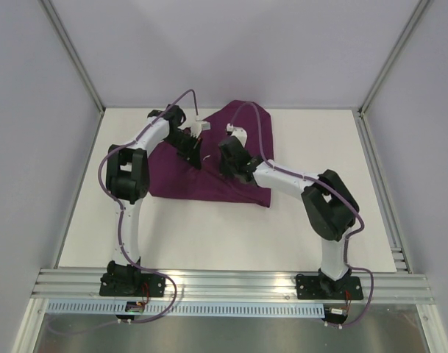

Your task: Prepare the surgical pack

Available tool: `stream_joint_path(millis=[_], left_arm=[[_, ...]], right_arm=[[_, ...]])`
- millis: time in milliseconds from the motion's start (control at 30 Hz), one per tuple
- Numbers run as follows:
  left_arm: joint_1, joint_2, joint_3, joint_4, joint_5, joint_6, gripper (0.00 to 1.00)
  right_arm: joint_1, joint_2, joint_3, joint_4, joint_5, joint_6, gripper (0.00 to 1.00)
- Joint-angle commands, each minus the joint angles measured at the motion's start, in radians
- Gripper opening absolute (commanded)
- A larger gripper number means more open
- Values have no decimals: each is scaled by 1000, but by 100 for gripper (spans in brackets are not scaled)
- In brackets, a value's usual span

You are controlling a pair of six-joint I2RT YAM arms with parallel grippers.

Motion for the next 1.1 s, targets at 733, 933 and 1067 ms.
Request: stream_joint_path(millis=[733,933,1067], left_arm=[[137,-227,31,19,-298,-104,68],[301,-201,-5,56,-528,-133,77],[366,-83,18,36,-646,-109,81]], right_arm=[[-74,-312,-33,-111,-77,-145,67],[-250,-389,-216,-151,-126,-27,64],[-301,-409,-296,-124,-143,-25,64]])
